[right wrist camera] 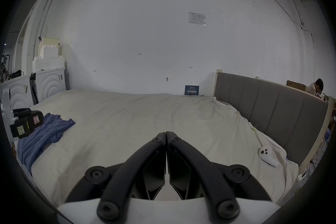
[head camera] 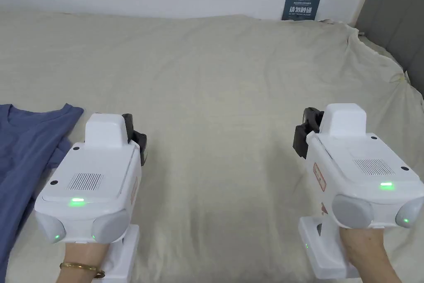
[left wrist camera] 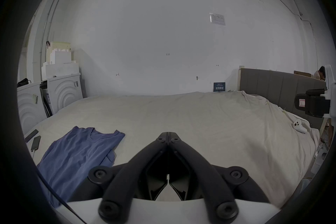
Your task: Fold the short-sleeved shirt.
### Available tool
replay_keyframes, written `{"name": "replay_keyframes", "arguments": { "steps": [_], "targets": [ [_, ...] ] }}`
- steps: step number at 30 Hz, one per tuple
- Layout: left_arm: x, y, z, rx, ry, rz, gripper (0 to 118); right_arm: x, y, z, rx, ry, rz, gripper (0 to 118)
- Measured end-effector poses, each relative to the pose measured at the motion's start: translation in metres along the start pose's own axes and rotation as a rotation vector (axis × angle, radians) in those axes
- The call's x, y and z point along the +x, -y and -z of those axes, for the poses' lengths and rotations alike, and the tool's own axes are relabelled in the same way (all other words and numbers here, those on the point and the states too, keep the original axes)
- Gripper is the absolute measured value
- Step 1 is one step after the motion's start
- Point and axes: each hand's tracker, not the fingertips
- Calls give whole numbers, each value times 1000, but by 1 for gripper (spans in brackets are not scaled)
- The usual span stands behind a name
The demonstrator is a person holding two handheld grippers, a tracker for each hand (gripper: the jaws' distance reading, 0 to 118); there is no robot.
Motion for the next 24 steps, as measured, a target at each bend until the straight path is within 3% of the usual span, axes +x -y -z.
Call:
{"name": "replay_keyframes", "arguments": {
  "steps": [24],
  "targets": [
    [0,-7,-5,33,8,-21,0,5,-6,-8,34,20,-18,0]
  ]
}}
